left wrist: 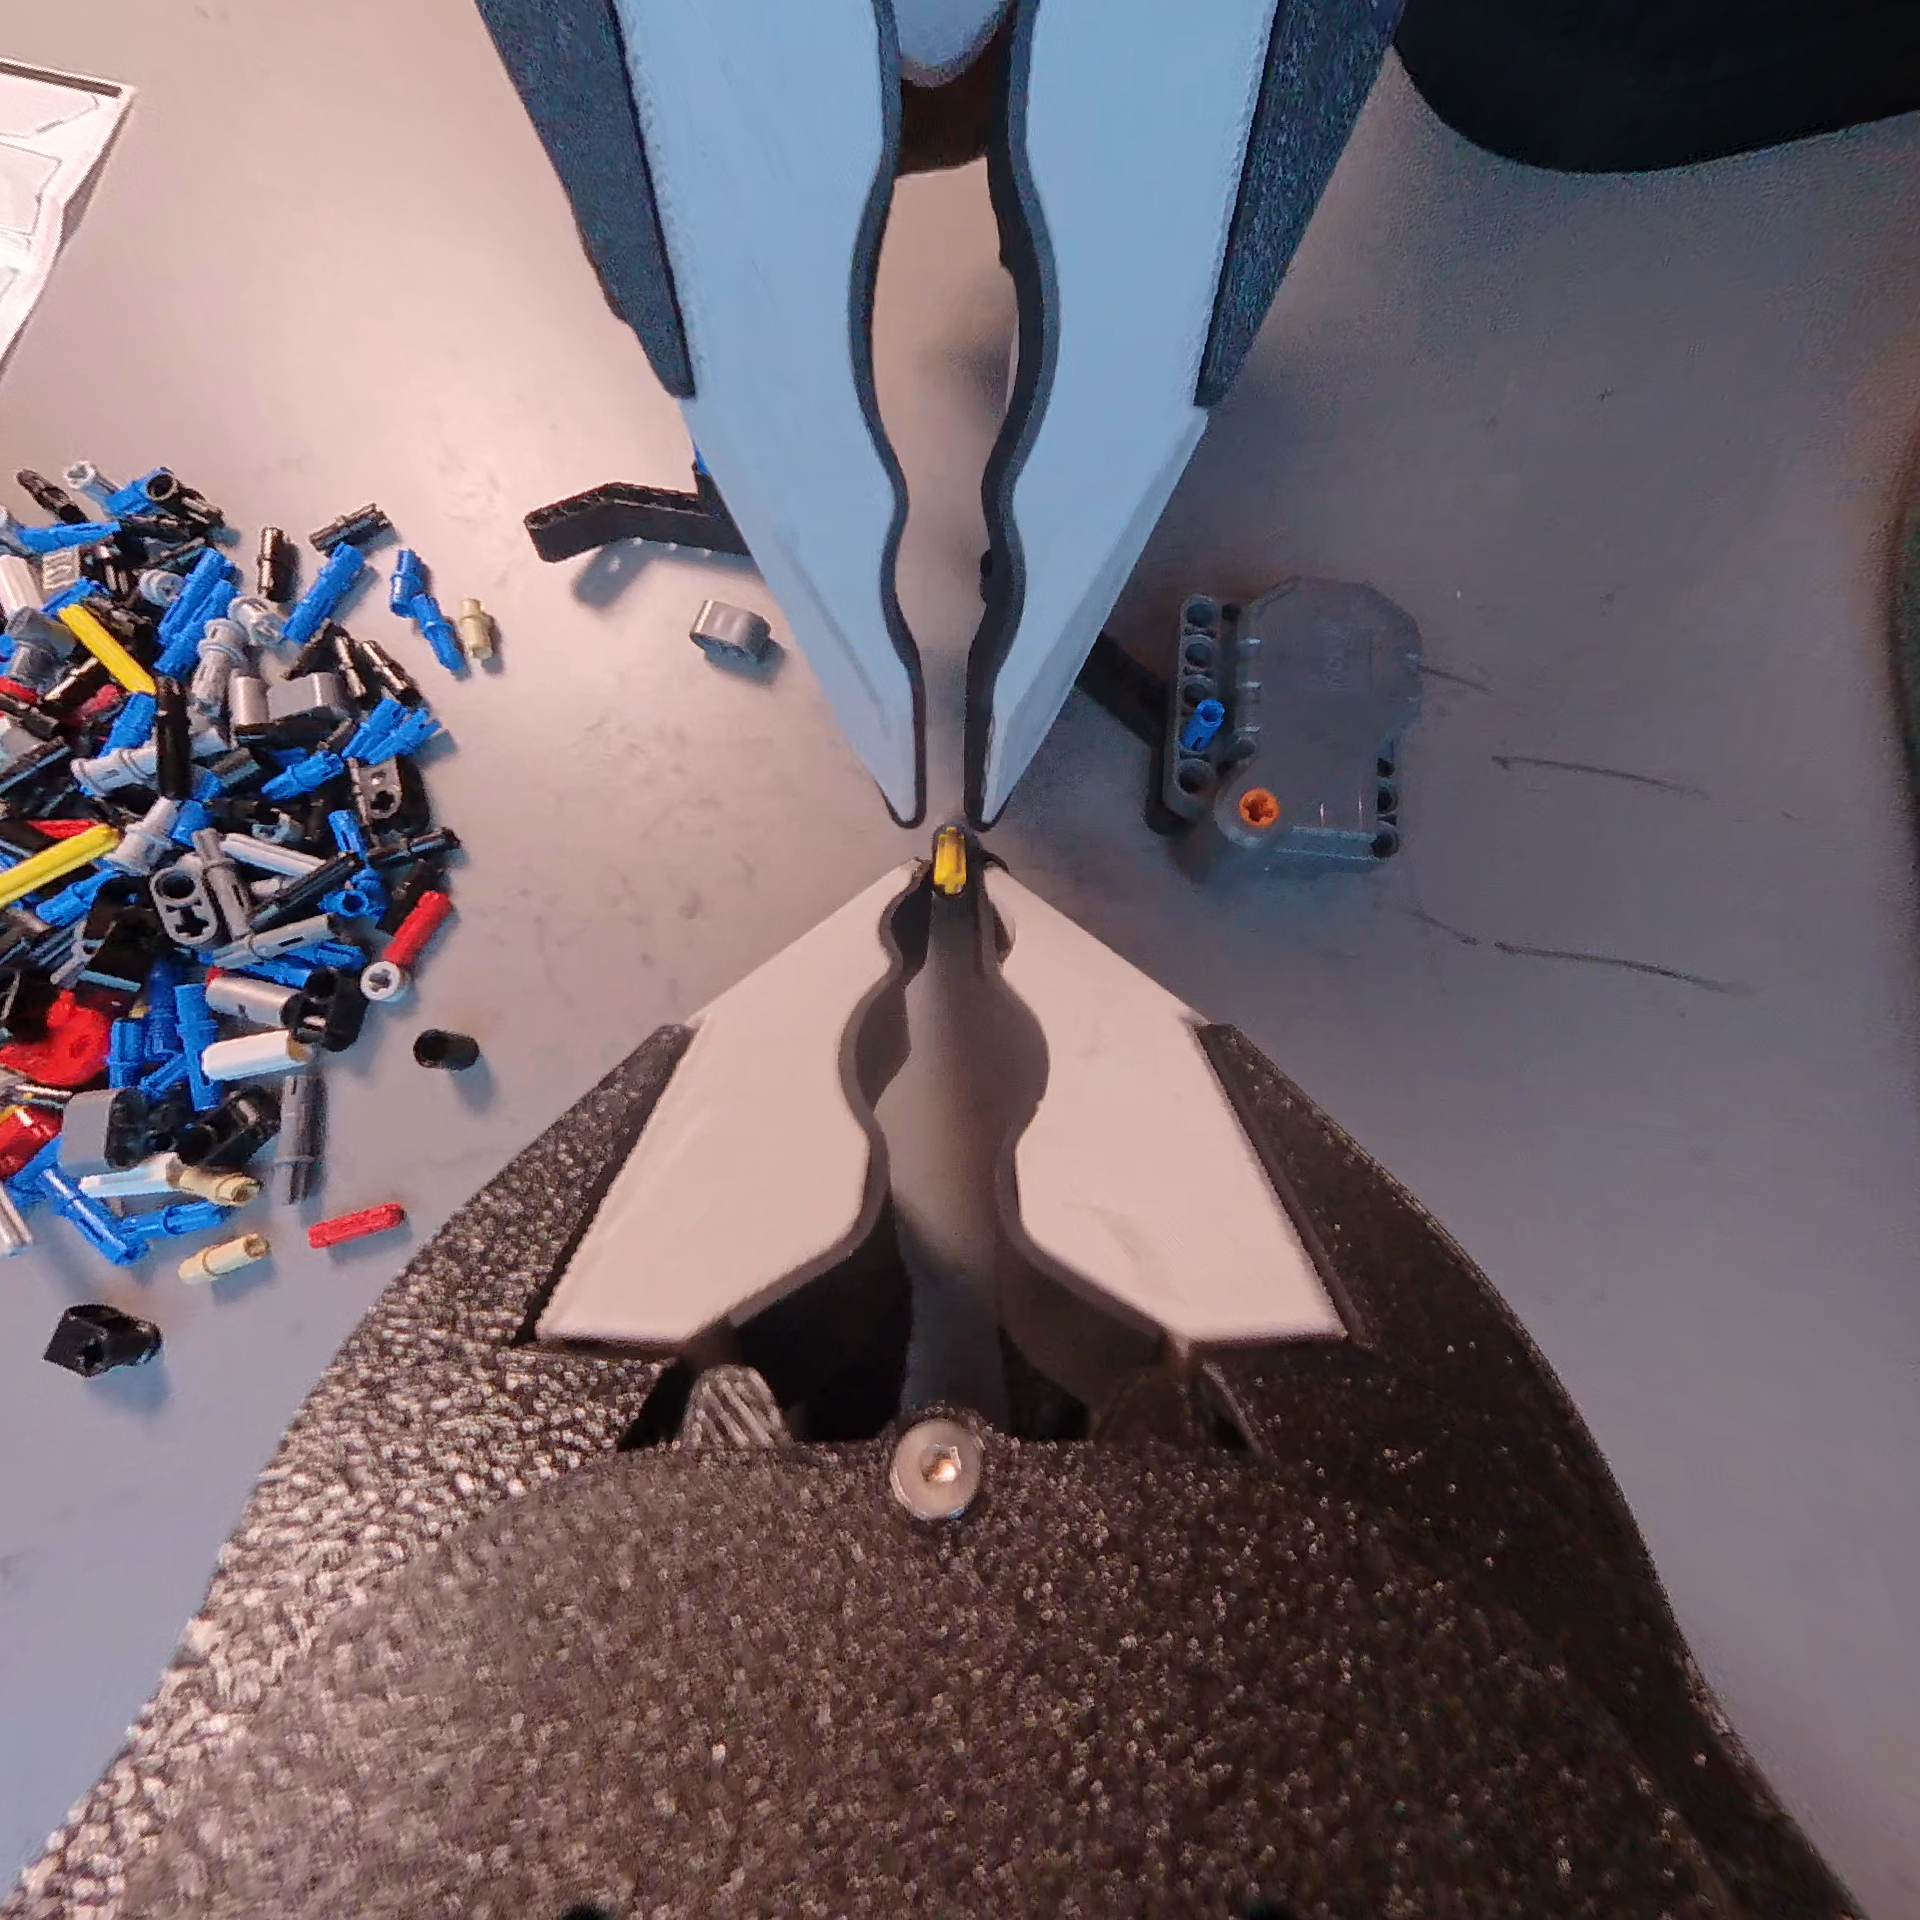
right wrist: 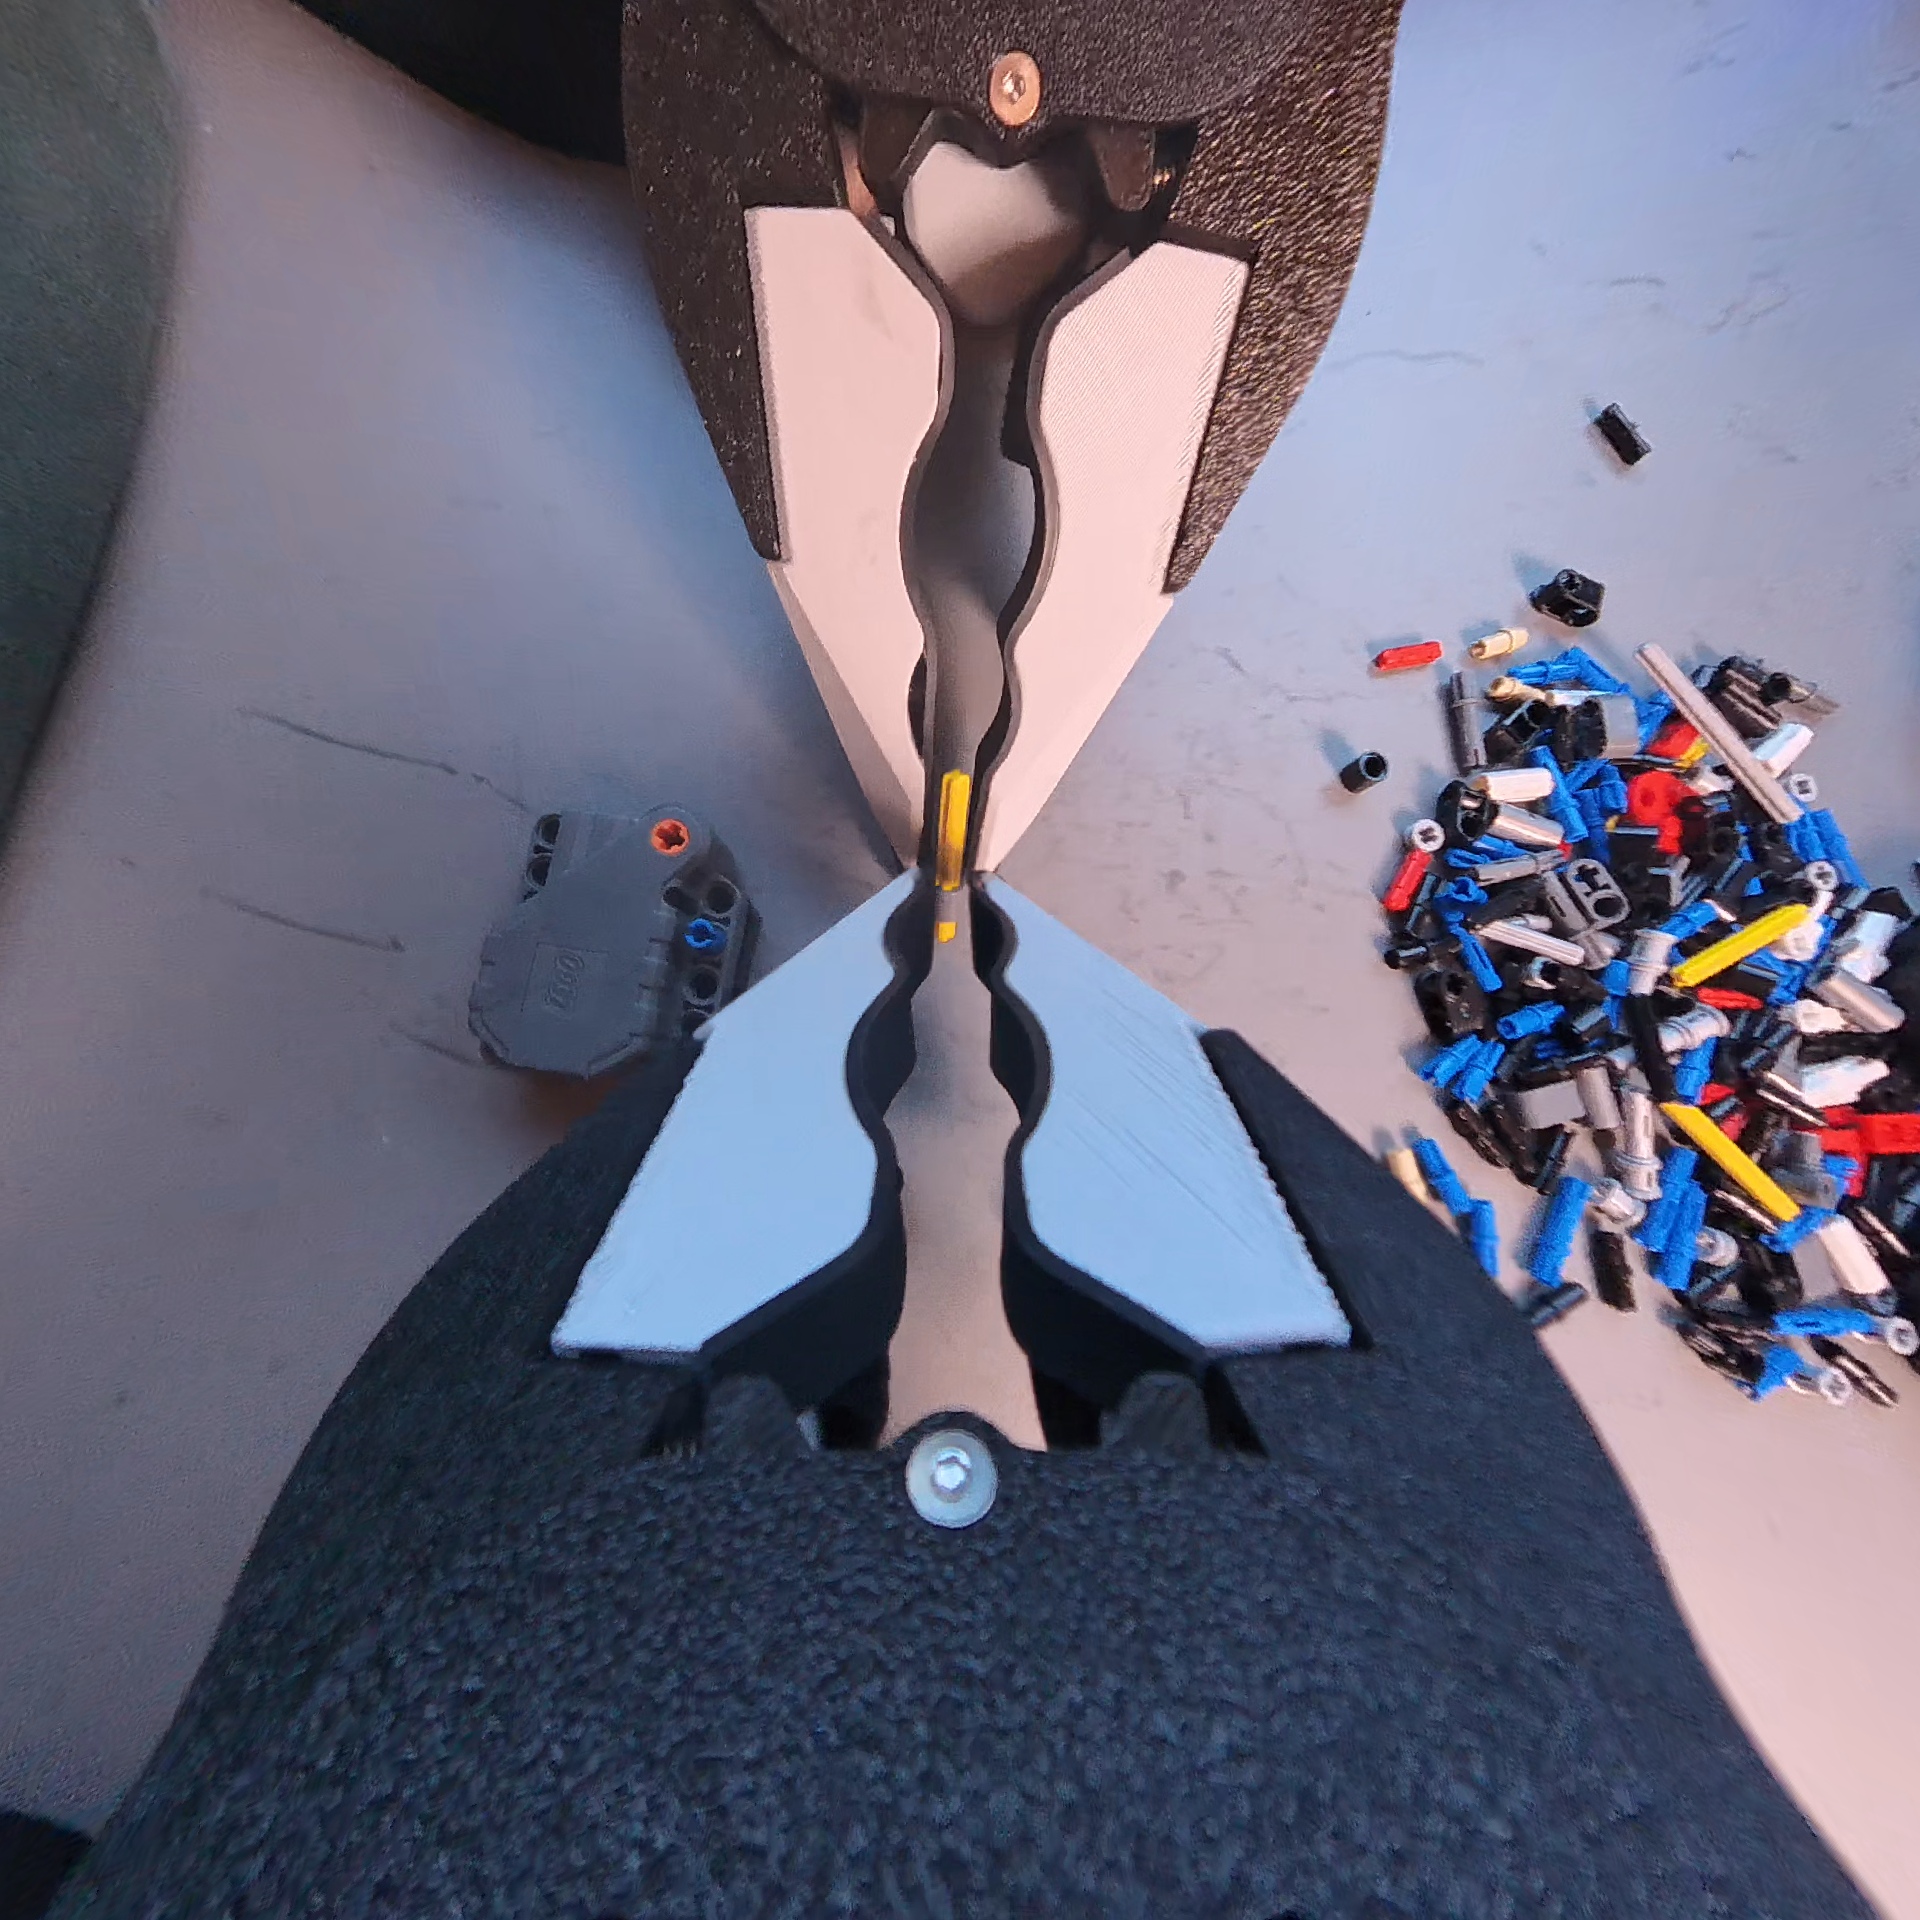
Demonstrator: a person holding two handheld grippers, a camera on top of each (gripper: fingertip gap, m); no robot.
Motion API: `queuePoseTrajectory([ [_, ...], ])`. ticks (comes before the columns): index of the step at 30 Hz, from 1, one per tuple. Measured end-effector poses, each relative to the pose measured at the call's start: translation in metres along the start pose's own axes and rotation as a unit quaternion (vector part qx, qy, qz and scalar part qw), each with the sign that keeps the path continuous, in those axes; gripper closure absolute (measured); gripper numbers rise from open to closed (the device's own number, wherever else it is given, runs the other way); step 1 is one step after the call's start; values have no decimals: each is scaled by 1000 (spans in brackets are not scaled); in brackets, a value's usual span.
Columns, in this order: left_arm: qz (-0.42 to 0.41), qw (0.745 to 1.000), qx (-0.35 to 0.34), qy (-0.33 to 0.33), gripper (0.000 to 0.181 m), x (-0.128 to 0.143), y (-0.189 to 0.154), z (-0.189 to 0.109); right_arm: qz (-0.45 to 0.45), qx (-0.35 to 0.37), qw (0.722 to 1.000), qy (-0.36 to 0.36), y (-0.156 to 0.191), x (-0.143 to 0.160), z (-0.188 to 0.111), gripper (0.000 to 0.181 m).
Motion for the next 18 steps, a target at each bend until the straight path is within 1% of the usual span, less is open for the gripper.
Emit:
queuePoseTrajectory([
  [1,0,1000,1,1,175,0,0,0,-2,-4,1000,9,2,2,2,176],
  [6,-4,1000,2,2,175,-2,0,0,-6,3,1000,20,1,5,4,176],
  [13,-15,1000,15,-6,175,-10,0,0,0,6,999,45,1,11,-2,179],
  [18,-14,999,22,24,176,-8,0,4,11,7,999,53,1,15,1,180],
])
Point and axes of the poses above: each gripper's, where its closed fingertips meet, z out along the fingers, x out of its underside, y = z × x across the jaws, the point moved 2 cm from there along -z, back along the fingers
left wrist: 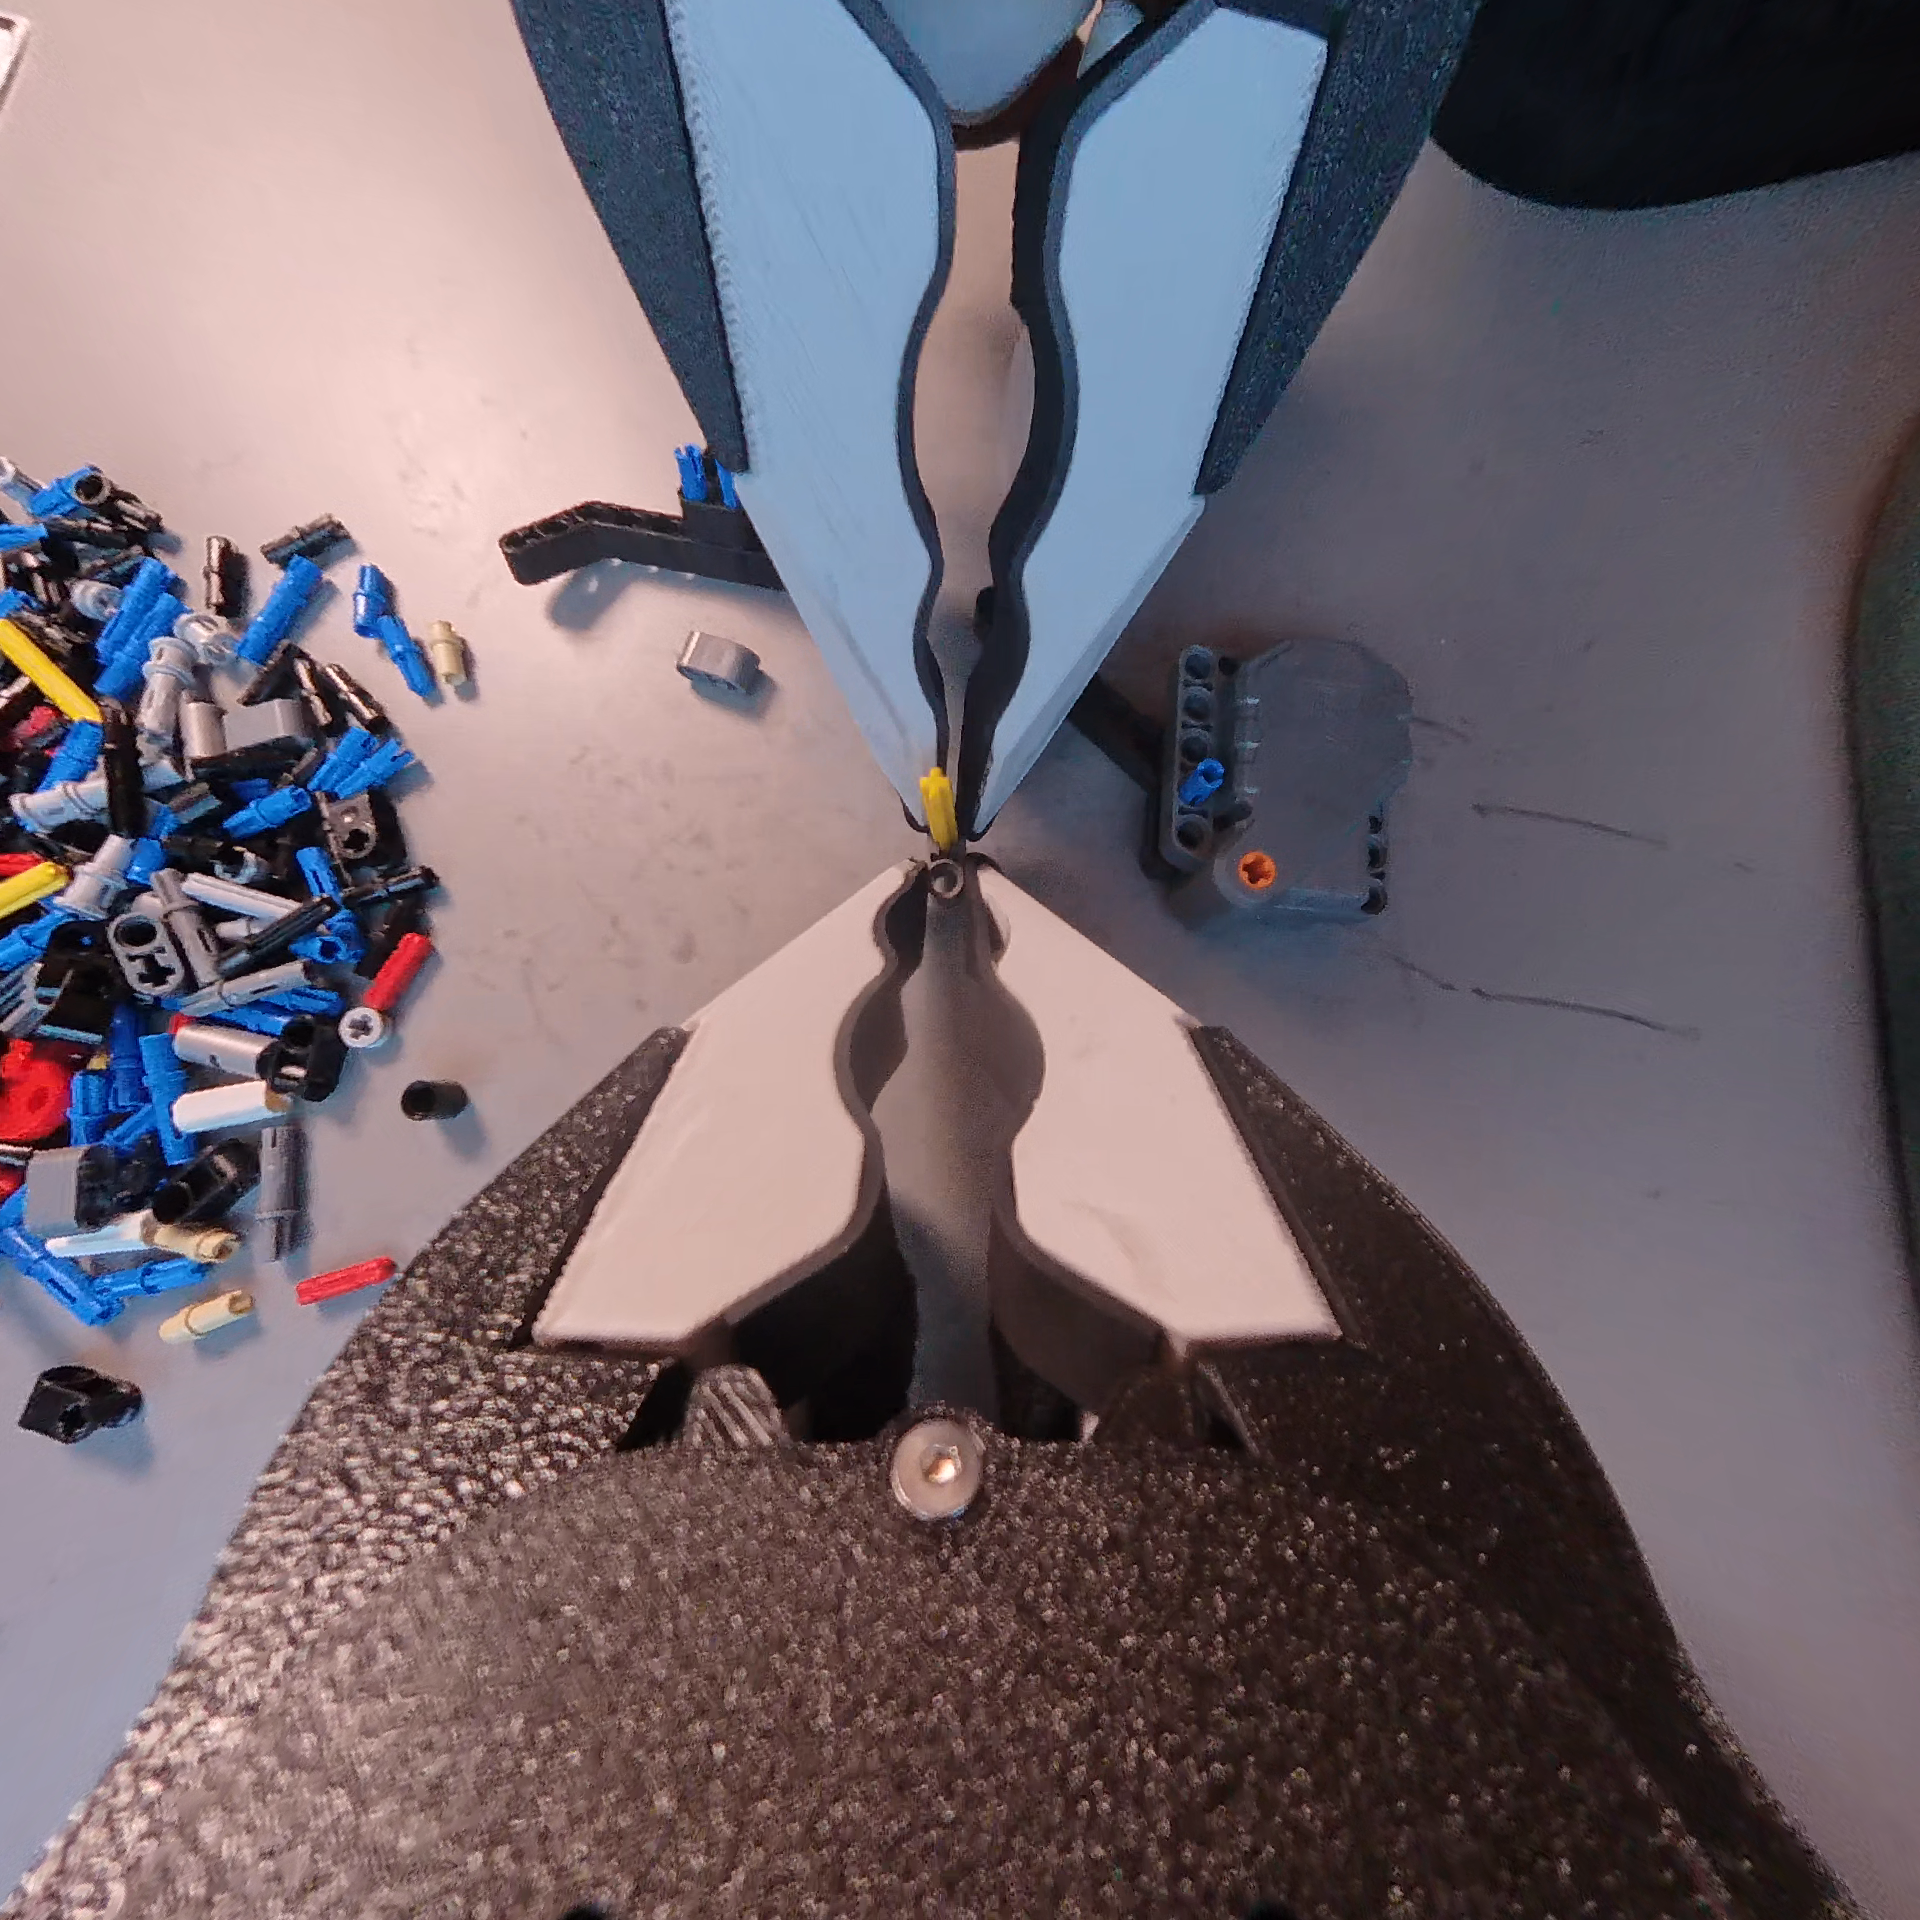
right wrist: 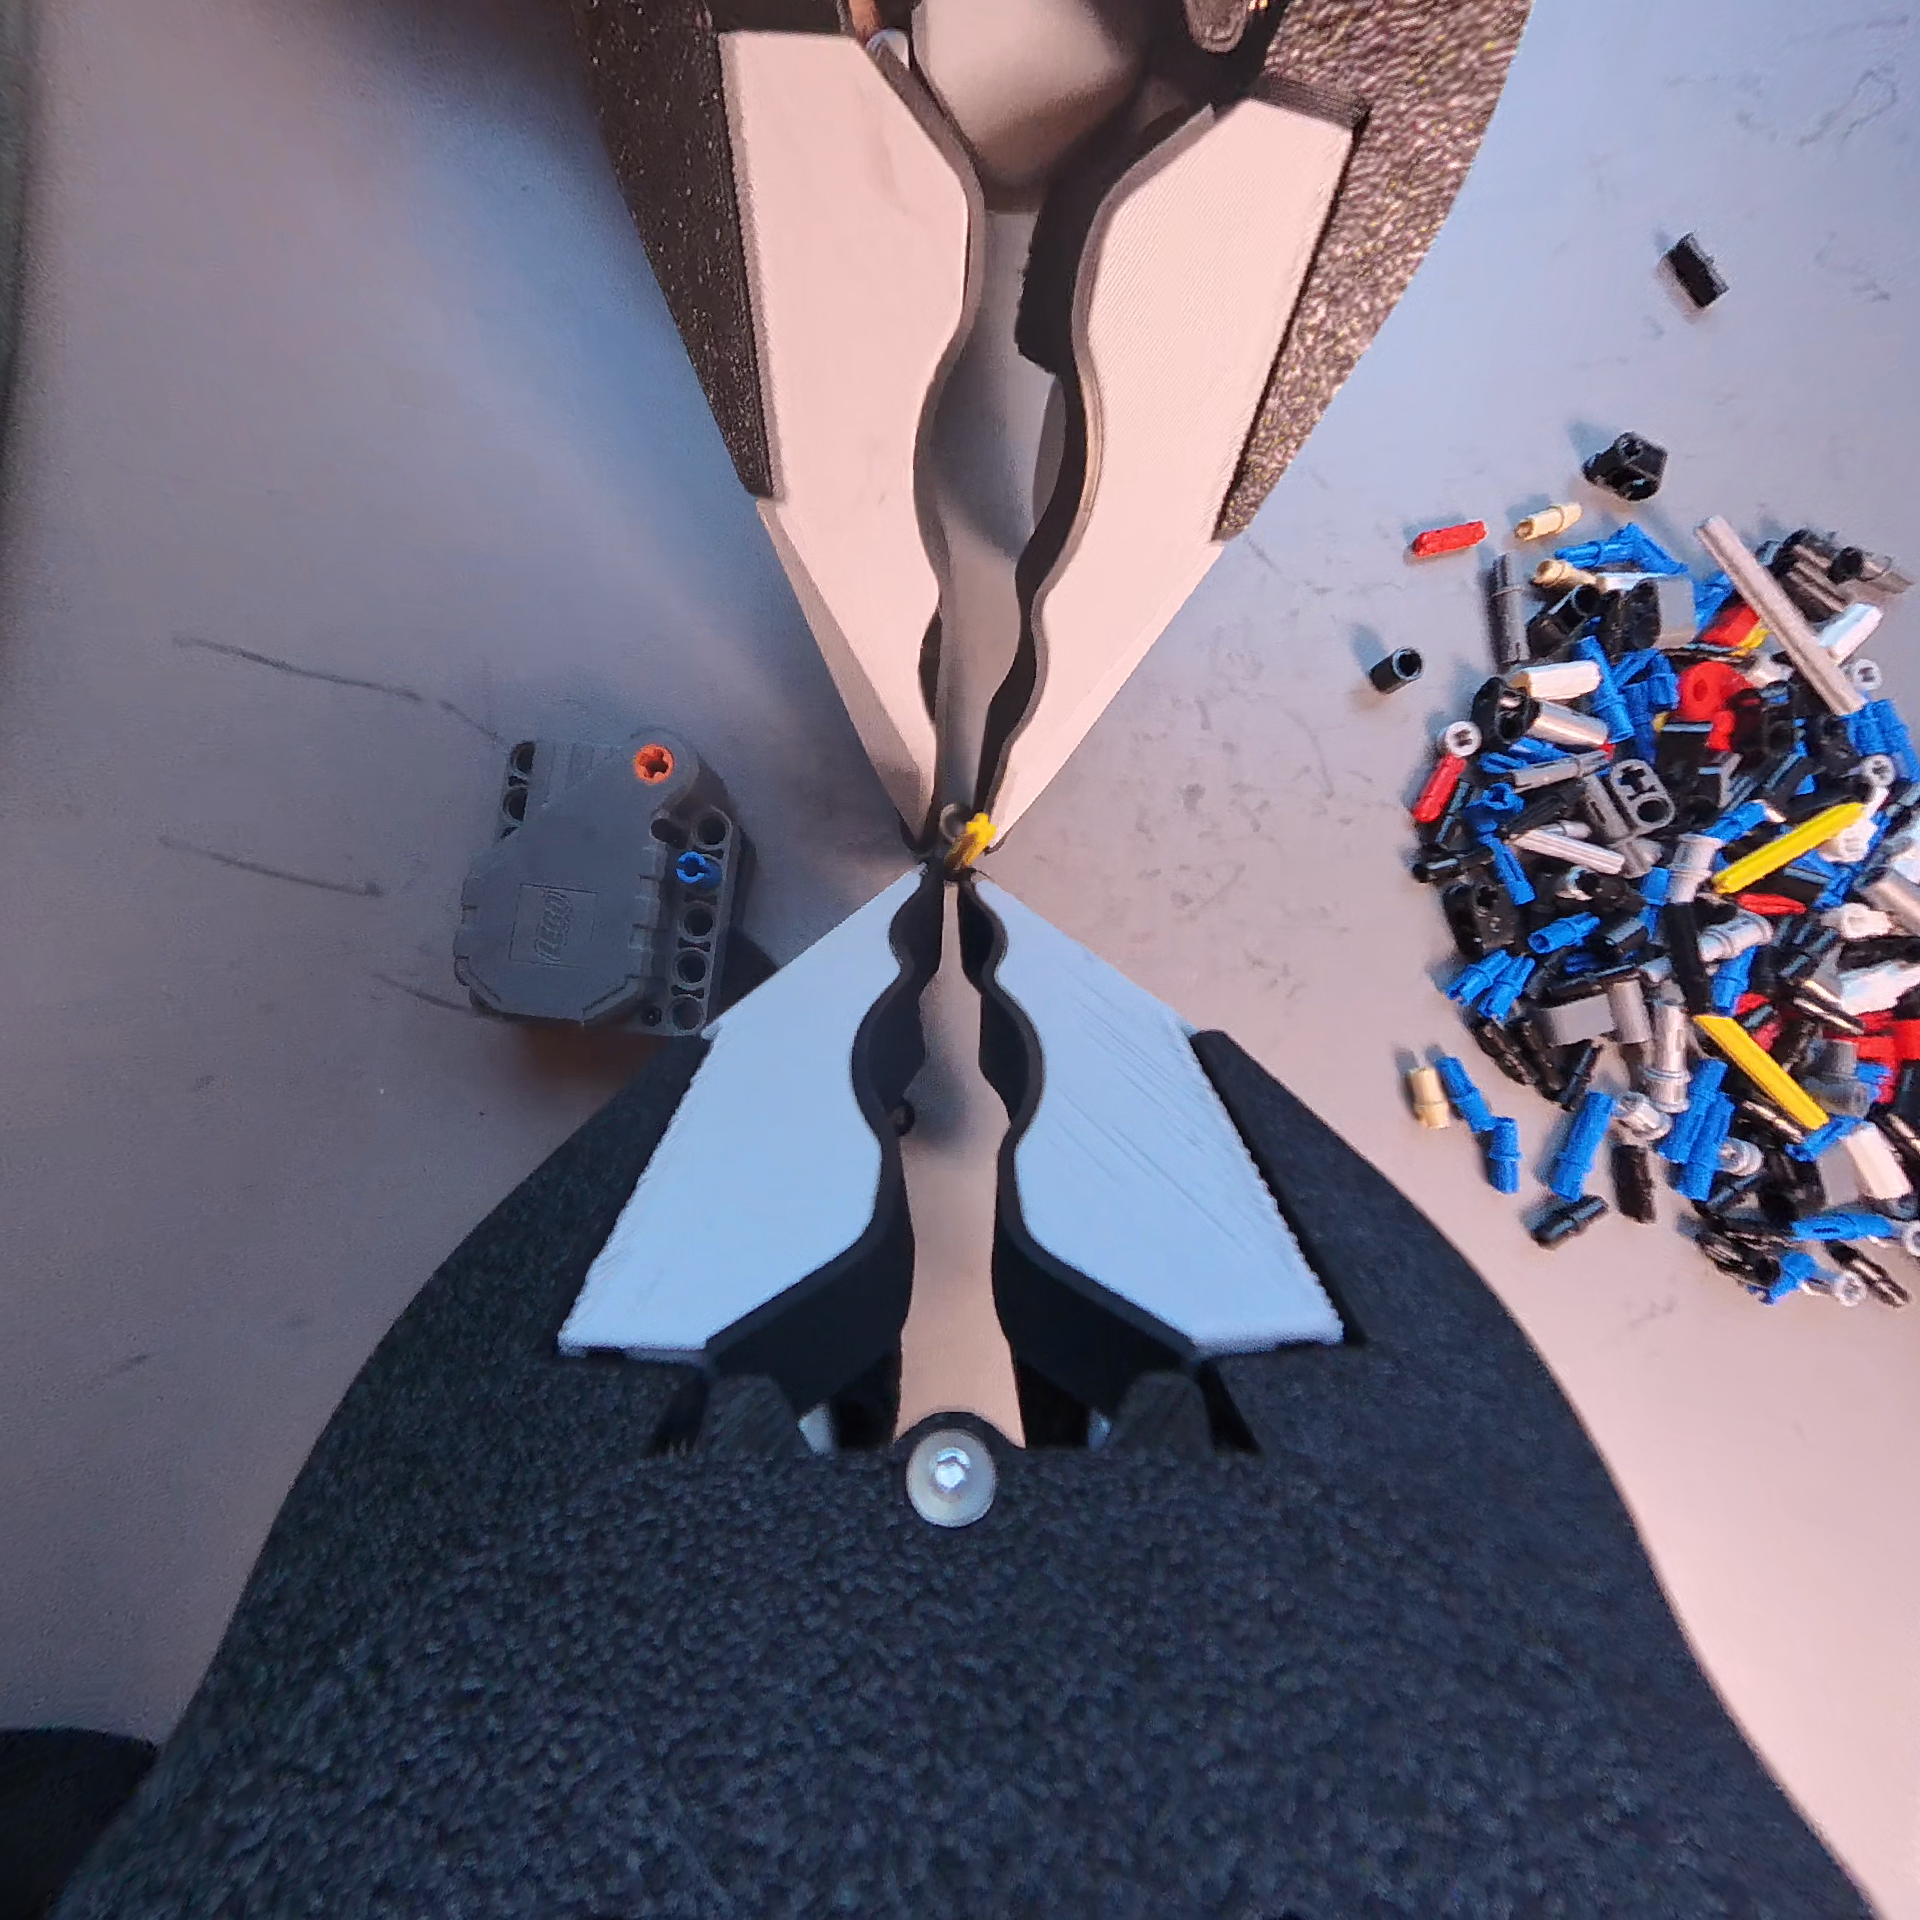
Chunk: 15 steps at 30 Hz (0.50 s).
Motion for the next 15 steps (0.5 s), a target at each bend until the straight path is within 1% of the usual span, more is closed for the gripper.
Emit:
queuePoseTrajectory([
  [2,3,1000,-4,5,176,2,0,2,0,-1,1000,1,0,2,2,180],
  [4,3,1000,-9,3,176,1,-1,3,23,-8,1000,-10,1,3,2,181],
  [6,-7,1000,0,3,176,1,0,3,40,-25,999,2,3,7,4,181],
  [10,-5,1000,5,13,175,1,0,4,44,-29,999,11,3,6,4,181],
  [14,-13,1000,-1,-2,175,1,0,4,51,-9,998,-21,1,5,-1,181],
  [15,-9,1000,-1,-2,175,1,-2,3,53,-2,998,-44,0,0,-7,174],
])
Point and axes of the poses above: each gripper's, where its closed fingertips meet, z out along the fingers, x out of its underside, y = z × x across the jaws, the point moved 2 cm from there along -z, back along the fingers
